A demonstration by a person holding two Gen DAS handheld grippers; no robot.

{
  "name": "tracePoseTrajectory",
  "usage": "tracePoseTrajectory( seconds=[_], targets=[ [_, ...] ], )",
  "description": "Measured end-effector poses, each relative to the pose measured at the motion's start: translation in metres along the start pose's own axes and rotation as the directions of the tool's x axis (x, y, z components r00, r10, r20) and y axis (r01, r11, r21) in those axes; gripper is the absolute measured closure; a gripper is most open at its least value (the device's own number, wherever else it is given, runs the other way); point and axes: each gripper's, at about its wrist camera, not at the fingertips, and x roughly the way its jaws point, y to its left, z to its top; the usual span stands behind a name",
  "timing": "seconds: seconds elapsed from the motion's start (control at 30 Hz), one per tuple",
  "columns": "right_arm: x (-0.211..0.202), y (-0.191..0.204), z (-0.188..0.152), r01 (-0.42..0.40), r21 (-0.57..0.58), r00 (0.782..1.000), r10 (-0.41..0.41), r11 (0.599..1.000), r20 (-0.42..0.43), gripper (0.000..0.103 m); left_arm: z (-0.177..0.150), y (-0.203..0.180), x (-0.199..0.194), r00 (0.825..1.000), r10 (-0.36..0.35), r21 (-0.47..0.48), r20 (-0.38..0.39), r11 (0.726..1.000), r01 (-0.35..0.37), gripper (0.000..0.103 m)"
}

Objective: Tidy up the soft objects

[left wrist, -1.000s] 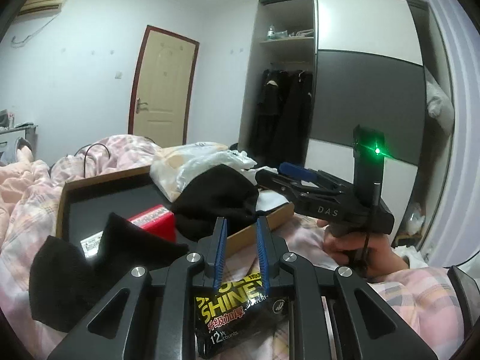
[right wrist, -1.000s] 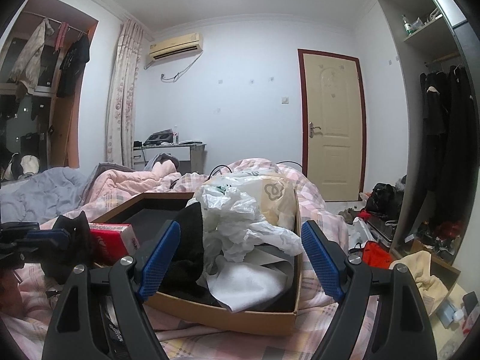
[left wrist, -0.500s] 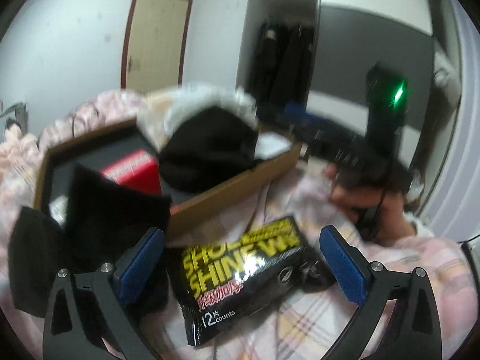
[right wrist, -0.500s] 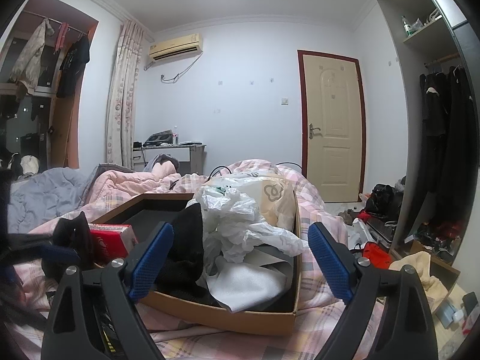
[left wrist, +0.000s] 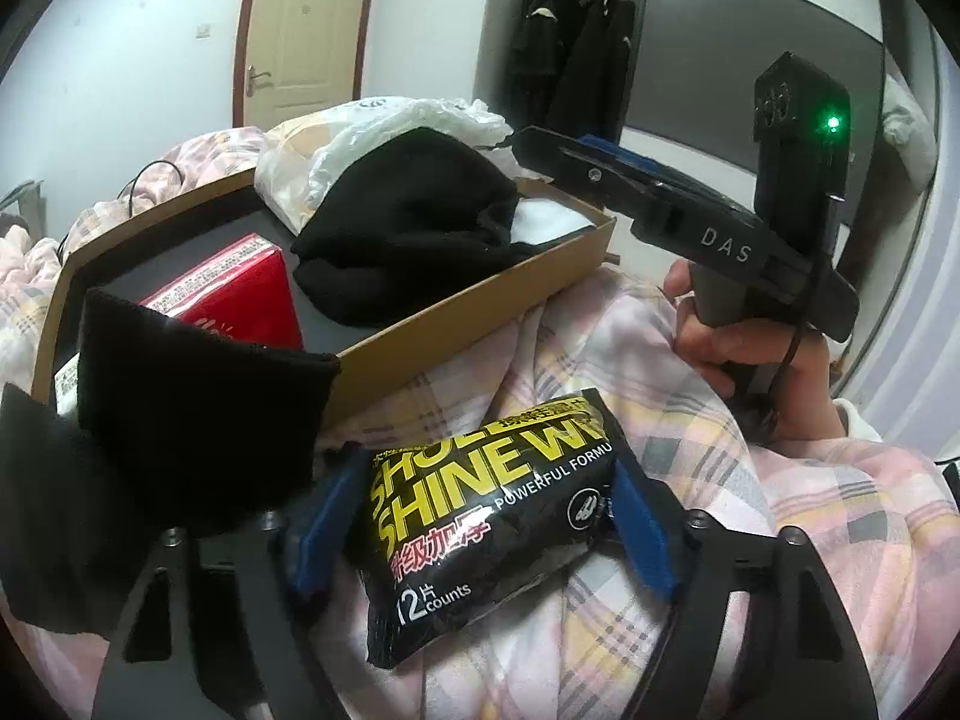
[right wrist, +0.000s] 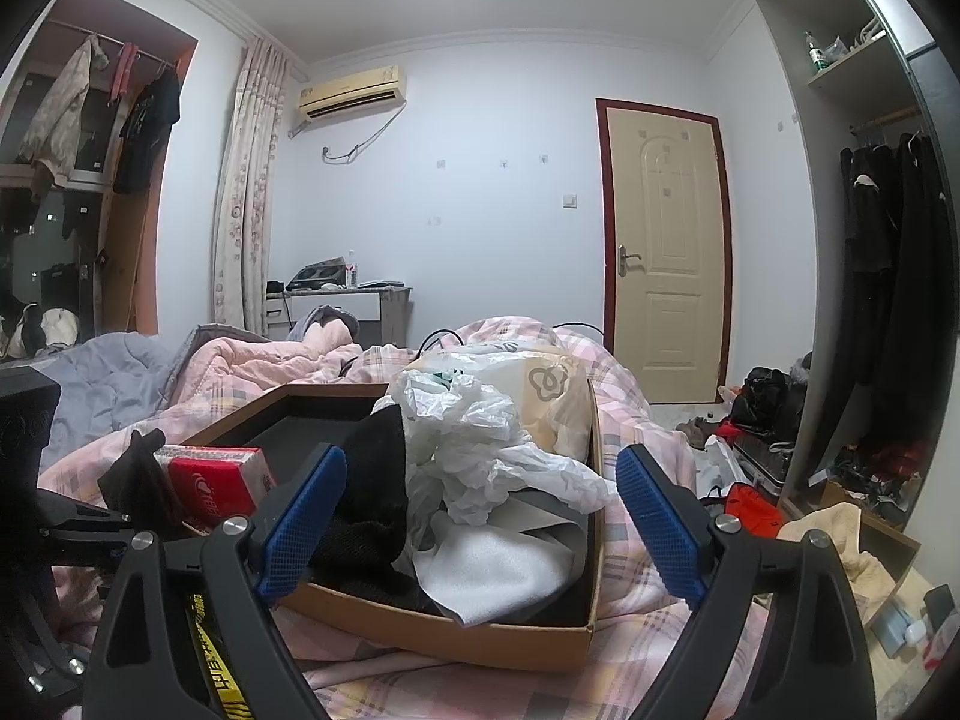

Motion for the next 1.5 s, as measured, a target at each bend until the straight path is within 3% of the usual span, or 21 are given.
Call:
tracePoseTrajectory(
  seconds=[0.33,0.5,0.6,0.67,0.73,0.93,1.13,1.27,1.5],
  targets=[
    [0.0,-0.001,-0.001,0.0,0.003,1.0,0.0,1.0,0.003,0.012,0.0,-0.004,-0.019,0.996,0.01,0.01,0.087,1.0,-0.011,0.041],
    [0.0,-0.002,-0.001,-0.001,0.006,1.0,0.001,1.0,0.004,0.012,0.0,0.002,-0.029,0.989,-0.04,-0.019,0.14,0.999,0.043,0.041],
    [0.0,-0.002,-0.001,-0.001,0.005,1.0,0.001,1.0,0.004,0.012,0.0,-0.001,-0.039,0.98,-0.055,-0.003,0.193,0.998,0.056,0.042],
    [0.0,-0.002,-0.001,0.0,0.006,1.0,0.0,1.0,0.005,0.012,-0.002,-0.005,-0.055,0.956,-0.089,0.024,0.28,0.996,0.086,0.042],
    [-0.001,-0.003,-0.001,-0.001,0.01,1.0,0.001,1.0,0.005,0.012,-0.002,-0.004,-0.065,0.941,-0.062,0.007,0.333,0.998,0.063,0.042],
    [-0.001,-0.01,-0.002,0.005,0.051,1.0,-0.005,0.999,0.002,0.012,0.0,0.007,-0.074,0.92,0.002,-0.066,0.393,0.997,0.026,0.042],
    [-0.003,-0.014,-0.002,0.018,0.079,1.0,-0.019,0.997,0.003,0.012,0.016,0.009,-0.064,0.908,0.13,-0.096,0.398,0.99,-0.1,0.042],
    [-0.003,-0.009,-0.001,0.023,0.06,1.0,-0.024,0.998,0.007,0.012,0.024,0.017,-0.058,0.892,0.212,-0.129,0.4,0.976,-0.174,0.042],
    [-0.002,-0.005,0.0,0.029,0.034,1.0,-0.029,0.999,0.009,0.012,0.03,0.049,-0.054,0.857,0.329,-0.275,0.396,0.933,-0.231,0.04]
  ],
)
